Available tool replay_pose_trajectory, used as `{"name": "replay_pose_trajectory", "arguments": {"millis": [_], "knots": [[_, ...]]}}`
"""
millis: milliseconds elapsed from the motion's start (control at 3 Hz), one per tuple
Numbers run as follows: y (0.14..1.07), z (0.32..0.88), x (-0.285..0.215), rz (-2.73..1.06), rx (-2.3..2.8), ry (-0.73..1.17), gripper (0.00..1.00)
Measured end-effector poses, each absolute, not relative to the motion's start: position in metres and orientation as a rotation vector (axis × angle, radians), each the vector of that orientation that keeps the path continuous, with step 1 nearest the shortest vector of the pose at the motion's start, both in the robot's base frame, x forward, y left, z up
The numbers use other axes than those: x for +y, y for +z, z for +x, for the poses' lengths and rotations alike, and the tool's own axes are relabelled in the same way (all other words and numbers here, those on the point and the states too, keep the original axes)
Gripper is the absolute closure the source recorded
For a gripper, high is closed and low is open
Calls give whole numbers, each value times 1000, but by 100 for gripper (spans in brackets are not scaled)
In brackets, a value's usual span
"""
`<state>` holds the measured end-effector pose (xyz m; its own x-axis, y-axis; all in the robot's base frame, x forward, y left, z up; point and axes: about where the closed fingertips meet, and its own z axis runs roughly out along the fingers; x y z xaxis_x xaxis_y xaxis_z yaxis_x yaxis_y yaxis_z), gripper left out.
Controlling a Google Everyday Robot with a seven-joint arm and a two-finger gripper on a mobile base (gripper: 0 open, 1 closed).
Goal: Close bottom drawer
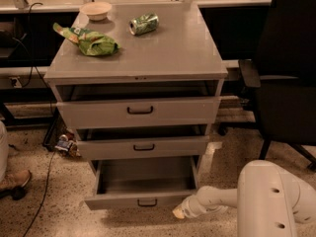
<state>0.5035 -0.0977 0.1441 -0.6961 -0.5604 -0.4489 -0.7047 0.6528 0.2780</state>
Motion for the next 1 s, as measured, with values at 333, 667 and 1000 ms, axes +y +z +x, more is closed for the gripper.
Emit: {"name": "replay_pose_trajectory", "arguments": {"millis": [333,667,1000], "knots": [[142,509,-96,-1024,2542,600,100],[142,530,-97,-1059,2499,555,100],[140,543,-92,-1091,2472,548,100]]}}
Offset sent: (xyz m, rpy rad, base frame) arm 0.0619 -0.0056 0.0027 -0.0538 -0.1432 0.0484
